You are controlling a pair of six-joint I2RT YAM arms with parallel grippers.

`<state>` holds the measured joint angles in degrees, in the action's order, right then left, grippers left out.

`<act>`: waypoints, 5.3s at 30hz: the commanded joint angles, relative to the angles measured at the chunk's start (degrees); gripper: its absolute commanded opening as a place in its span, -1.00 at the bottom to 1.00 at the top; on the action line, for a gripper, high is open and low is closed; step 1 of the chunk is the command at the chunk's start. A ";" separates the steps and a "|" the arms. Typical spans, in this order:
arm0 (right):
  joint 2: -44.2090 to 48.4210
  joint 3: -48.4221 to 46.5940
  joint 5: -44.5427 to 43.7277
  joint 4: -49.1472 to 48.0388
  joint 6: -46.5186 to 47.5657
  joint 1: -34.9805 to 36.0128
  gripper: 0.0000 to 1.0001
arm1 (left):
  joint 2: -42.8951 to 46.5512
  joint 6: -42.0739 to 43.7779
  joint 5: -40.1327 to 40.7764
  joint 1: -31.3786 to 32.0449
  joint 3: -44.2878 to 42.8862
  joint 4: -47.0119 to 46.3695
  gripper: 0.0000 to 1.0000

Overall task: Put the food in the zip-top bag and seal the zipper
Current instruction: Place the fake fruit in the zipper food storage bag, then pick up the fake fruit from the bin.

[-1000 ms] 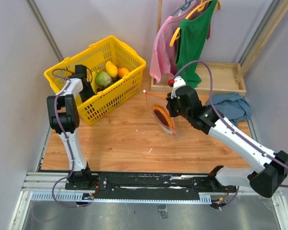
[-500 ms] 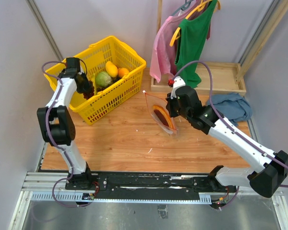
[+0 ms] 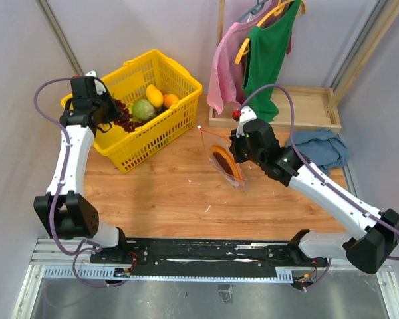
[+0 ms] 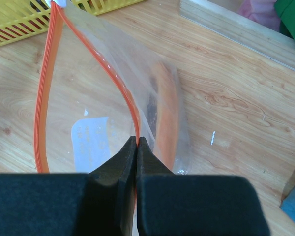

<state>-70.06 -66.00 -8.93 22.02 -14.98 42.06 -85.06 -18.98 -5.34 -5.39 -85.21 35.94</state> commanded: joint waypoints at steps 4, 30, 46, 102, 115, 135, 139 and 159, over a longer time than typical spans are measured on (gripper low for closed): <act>0.23 -1.13 0.52 -0.97 -0.58 0.18 -0.99 | 9.73 -0.44 -5.37 3.32 -1.62 -4.94 -0.99; -0.69 -1.92 1.00 -1.72 -2.29 0.86 -0.99 | 22.75 -7.79 -9.99 39.72 11.17 -28.71 -0.99; 0.45 -2.18 1.19 -1.92 -2.54 0.91 -0.99 | 19.46 -11.07 -1.76 49.50 25.19 -38.19 -0.99; 2.62 1.29 2.39 -4.23 -2.30 0.86 -0.99 | 8.88 -10.76 10.16 41.88 3.68 -3.70 0.32; 1.68 1.19 3.22 -4.37 -1.52 0.86 -0.99 | 9.64 -3.18 13.30 21.25 -3.14 6.67 0.63; 0.69 1.25 4.33 -4.85 0.02 0.53 -0.99 | -8.23 -2.69 9.97 1.10 -1.95 -0.55 0.64; 0.39 1.40 4.43 -4.90 0.35 0.44 -0.99 | -12.81 -2.67 12.45 0.91 -3.41 -3.11 0.62; -1.56 2.27 6.63 -6.13 1.24 -0.79 -0.99 | -32.78 -2.43 10.59 -0.72 -6.59 -12.01 0.23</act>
<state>-71.18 -64.47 -3.07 17.80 -14.66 42.04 -115.48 -21.41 6.37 -5.78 -90.32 26.85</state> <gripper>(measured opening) 0.014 0.619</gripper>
